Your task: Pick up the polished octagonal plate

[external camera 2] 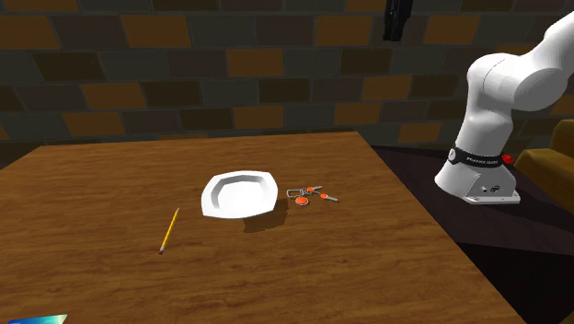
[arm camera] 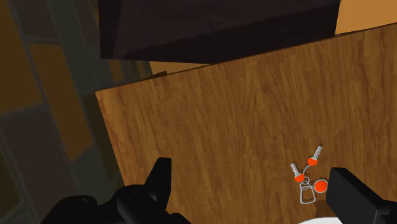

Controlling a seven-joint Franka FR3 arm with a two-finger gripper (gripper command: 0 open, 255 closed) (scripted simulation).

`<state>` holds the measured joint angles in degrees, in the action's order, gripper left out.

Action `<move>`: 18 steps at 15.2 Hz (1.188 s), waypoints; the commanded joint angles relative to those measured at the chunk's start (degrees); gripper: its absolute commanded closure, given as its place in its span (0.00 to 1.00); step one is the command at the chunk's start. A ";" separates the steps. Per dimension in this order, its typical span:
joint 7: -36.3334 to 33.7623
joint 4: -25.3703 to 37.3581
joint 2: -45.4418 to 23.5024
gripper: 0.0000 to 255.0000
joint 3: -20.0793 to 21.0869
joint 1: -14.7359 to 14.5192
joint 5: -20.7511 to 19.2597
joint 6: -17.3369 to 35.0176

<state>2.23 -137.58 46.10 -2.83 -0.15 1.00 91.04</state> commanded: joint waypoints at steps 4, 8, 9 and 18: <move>-1.05 0.14 -4.64 0.00 2.61 -1.45 0.43 4.52; -2.59 1.28 -11.49 0.00 6.04 -3.10 0.45 10.17; -3.01 1.73 -13.30 0.00 6.88 -3.46 0.34 11.50; -7.92 8.68 -30.96 0.00 14.22 -5.78 -3.39 21.32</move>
<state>-5.31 -129.57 17.05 10.77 -5.79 -1.70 111.24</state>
